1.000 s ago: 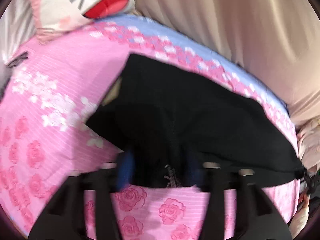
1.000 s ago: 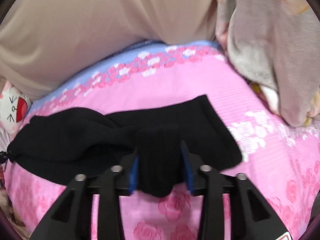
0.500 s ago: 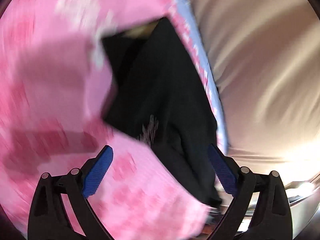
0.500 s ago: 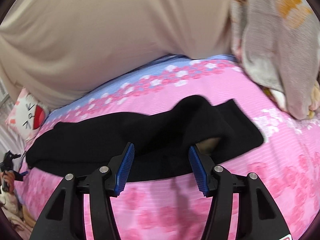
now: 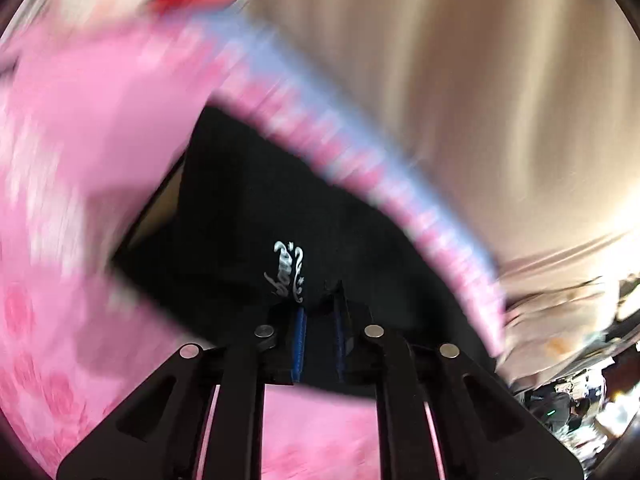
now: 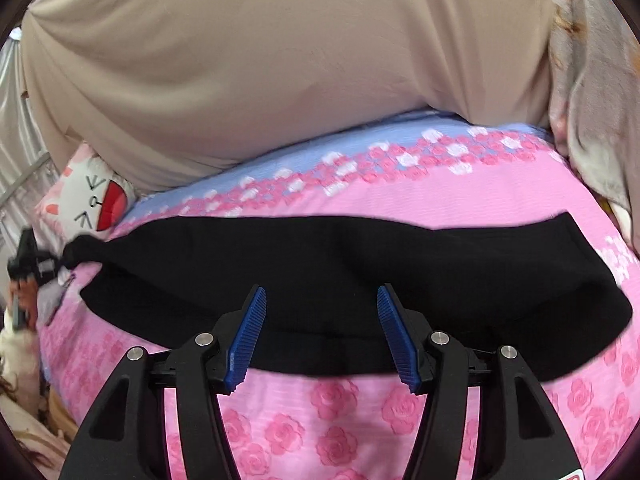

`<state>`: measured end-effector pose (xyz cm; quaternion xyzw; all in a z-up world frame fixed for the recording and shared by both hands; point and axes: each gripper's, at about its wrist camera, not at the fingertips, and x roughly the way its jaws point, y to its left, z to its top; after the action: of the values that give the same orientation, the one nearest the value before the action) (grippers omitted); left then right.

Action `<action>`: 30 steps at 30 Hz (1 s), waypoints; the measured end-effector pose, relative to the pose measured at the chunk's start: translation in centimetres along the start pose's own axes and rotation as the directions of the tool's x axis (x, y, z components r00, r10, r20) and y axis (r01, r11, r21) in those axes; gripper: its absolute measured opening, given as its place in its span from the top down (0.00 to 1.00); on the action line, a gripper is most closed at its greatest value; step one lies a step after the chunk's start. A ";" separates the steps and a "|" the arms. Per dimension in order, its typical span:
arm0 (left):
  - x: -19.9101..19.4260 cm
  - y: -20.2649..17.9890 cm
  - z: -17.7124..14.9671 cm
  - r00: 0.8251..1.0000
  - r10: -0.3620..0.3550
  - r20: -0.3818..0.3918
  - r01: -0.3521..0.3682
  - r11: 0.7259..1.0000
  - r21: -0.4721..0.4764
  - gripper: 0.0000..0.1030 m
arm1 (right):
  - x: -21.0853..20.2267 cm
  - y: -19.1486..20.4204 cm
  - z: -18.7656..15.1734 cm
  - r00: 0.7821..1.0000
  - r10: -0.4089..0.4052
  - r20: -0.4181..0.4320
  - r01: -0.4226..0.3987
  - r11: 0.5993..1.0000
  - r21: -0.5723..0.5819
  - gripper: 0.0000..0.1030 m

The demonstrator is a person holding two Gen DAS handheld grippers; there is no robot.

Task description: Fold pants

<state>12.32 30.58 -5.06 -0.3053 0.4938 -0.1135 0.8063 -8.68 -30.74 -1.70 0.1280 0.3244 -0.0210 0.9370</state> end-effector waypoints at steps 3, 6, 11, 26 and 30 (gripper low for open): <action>2.1 3.9 -2.6 0.998 -0.001 -0.064 -0.006 0.993 -0.114 0.85 | 0.7 -1.5 -1.1 0.998 -0.045 -0.040 0.047 0.997 0.053 0.45; -0.3 2.2 -3.4 0.995 0.068 0.077 -0.061 0.994 -0.095 0.74 | 0.5 -3.0 -1.4 0.995 -0.083 -0.056 0.088 0.991 0.105 0.45; -5.1 -3.7 -6.3 0.828 0.323 0.458 -0.268 0.946 -0.184 0.37 | -2.0 -6.6 -2.1 0.985 -0.170 -0.003 0.166 0.958 0.232 0.41; 3.6 -20.7 -10.0 0.937 0.088 0.337 -0.185 0.945 0.268 0.29 | -5.7 -13.6 -1.5 0.995 0.052 0.086 -0.091 0.834 0.544 0.25; 4.6 -21.7 -10.4 0.945 0.084 0.315 -0.181 0.939 0.292 0.23 | -5.7 -13.5 -0.6 0.995 0.079 0.065 -0.101 0.811 0.576 0.25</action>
<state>8.18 7.31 1.29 -0.1510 0.3618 -0.0890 0.9156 -15.13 -43.92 -1.71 0.4211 0.2786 -0.0766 0.8598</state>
